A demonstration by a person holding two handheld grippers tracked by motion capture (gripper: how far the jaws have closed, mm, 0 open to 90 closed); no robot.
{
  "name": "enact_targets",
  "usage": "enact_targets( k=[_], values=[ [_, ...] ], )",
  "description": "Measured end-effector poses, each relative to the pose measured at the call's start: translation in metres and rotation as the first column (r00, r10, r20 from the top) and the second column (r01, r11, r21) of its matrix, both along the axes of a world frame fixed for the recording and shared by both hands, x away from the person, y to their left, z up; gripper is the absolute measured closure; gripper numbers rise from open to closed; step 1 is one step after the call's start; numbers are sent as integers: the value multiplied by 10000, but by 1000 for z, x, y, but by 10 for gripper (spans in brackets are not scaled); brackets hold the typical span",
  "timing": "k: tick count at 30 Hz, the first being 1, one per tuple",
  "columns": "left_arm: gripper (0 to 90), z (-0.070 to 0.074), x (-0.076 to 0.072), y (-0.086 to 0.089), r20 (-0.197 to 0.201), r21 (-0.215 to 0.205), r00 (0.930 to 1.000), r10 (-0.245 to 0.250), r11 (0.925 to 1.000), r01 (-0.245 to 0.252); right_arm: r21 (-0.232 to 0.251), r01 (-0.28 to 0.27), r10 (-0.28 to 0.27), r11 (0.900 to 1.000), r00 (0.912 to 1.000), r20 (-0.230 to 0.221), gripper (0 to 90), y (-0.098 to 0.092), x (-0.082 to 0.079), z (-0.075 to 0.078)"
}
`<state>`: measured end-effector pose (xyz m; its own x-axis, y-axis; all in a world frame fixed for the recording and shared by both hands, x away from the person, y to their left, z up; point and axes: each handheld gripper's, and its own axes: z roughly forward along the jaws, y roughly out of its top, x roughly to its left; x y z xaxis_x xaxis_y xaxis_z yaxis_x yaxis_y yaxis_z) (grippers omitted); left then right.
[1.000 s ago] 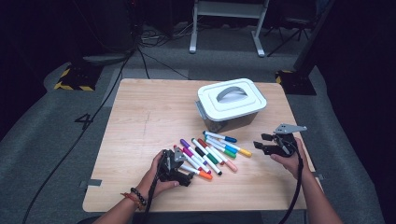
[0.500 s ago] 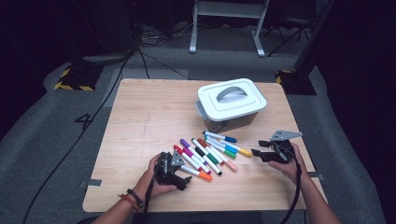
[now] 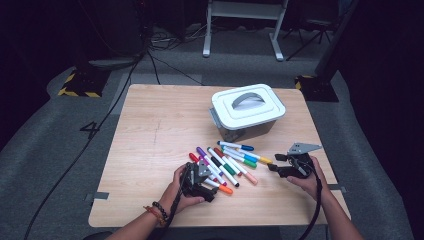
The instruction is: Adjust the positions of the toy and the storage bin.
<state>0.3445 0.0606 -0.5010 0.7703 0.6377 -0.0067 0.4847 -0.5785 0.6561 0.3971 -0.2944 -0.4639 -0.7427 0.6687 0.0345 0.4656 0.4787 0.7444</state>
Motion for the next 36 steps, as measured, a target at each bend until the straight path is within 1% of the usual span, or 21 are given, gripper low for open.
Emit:
enact_targets(
  k=[4, 6, 7, 10, 11, 14, 16, 19, 21, 22, 23, 25, 27, 30, 32, 35, 36],
  values=[
    [108, -1, -3, -13, 66, -141, 9999, 155, 9998, -154, -2, 18, -18, 10000, 10000, 34, 443, -1, 1, 0],
    [131, 0, -5, -18, 87, -141, 9999, 118, 9998, -116, 15, 53, -53, 10000, 10000, 20, 441, -1, 1, 0],
    [138, -1, -5, -20, 138, -195, 9999, 17, 9998, -14, 3, 71, -71, 10000, 10000, 20, 442, -1, 0, 0],
    [140, -1, -4, -24, 198, -171, 9998, -102, 9998, 106, 17, 105, -105, 9999, 9999, 35, 440, -2, 1, 0],
    [140, -1, -3, -25, 254, -189, 9995, -212, 9996, 217, 32, 129, -129, 9999, 9999, 27, 439, -3, 1, 0],
    [157, 1, -3, -23, 225, -81, 9987, -466, 9989, 468, 57, 186, -186, 9998, 9998, 15, 435, -5, 2, -1],
    [170, 2, -3, -19, 302, -133, 9977, -604, 9981, 608, 93, 209, -209, 9997, 9998, 14, 433, -6, 2, -2],
    [164, 9, -3, -8, 366, -508, 9949, -942, 9941, 960, 106, 327, -327, 9994, 9995, -7, 431, -9, 4, -3],
    [160, 14, -2, -1, 530, -622, 9923, -1121, 9914, 1153, 103, 423, -423, 9991, 9991, -4, 430, -12, 4, -4],
    [161, 17, -1, 3, 584, -710, 9921, -1113, 9908, 1153, 96, 479, -479, 9988, 9989, 5, 431, -13, 5, -4],
    [161, 21, 0, 7, 698, -707, 9921, -1039, 9915, 1088, 76, 543, -543, 9985, 9985, 2, 431, -14, 5, -5],
    [162, 26, 4, 13, 718, -874, 9936, -874, 9918, 936, 42, 718, -718, 9974, 9974, 53, 434, -17, 6, -5],
    [165, 31, 8, 19, 893, -839, 9940, -635, 9939, 710, 113, 943, -944, 9955, 9955, 110, 438, -21, 8, -5],
    [166, 38, 18, 28, 1005, -978, 9943, -363, 9941, 461, 276, 1211, -1216, 9923, 9924, 175, 440, -25, 9, -2],
    [169, 45, 23, 31, 1114, -909, 9932, -335, 9949, 437, 298, 1350, -1357, 9904, 9905, 221, 440, -26, 10, -1],
    [172, 62, 34, 36, 1305, -1181, 9910, -286, 9920, 442, 125, 1298, -1300, 9915, 9914, 156, 439, -25, 11, -5],
    [171, 70, 40, 37, 1319, -1326, 9908, -308, 9900, 485, 71, 1294, -1295, 9916, 9915, 123, 438, -25, 12, -6]
  ],
)
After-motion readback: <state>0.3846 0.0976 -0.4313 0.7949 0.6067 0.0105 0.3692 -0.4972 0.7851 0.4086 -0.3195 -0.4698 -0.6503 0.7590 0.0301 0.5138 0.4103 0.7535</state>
